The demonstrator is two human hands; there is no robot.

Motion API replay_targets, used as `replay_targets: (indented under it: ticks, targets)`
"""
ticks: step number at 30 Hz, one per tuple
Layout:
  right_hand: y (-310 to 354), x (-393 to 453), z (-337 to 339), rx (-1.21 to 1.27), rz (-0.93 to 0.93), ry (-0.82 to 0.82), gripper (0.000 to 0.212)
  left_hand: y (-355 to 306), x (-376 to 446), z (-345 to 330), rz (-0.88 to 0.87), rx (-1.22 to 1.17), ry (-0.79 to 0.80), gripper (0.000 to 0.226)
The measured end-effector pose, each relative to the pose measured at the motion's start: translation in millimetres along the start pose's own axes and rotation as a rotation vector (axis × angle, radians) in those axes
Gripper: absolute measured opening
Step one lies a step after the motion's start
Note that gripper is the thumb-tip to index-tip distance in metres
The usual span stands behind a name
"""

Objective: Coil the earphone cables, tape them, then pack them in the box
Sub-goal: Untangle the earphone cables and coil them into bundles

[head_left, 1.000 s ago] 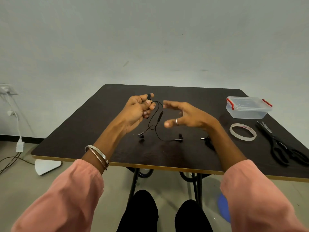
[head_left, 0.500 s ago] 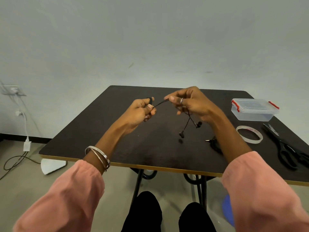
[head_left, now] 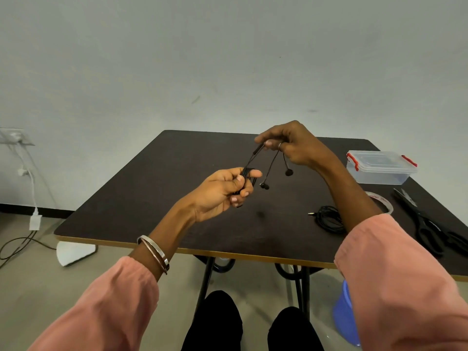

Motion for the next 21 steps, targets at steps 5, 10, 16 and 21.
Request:
replay_targets:
  ticks: [5, 10, 16, 21]
  targets:
    - [-19.2, -5.7, -10.3, -0.191, -0.027, 0.007, 0.027, -7.9, 1.9, 4.2, -0.041, -0.092, -0.055, 0.031]
    - [-34.1, -18.2, -37.4, -0.247, -0.075, 0.107, 0.024, -18.5, 3.0, 9.2, -0.089, -0.129, -0.117, 0.031]
    - [-39.0, -30.7, -58.3, -0.106, -0.124, 0.083, 0.022, -32.3, 7.2, 21.0, -0.154, -0.192, -0.227, 0.028]
    - [-23.6, -41.1, -82.1, -0.052, -0.127, 0.095, 0.027, -36.0, 13.1, 34.1, -0.216, -0.334, -0.351, 0.028]
Point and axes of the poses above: each hand's wrist, its own x-axis towards the middle knuckle, its own z-axis out of the back of the hand, y = z × x, the point moved 7 cm from there along x, towards the middle knuckle, and after that the axes turned 5 degrees about x, right-handed, at the moved point
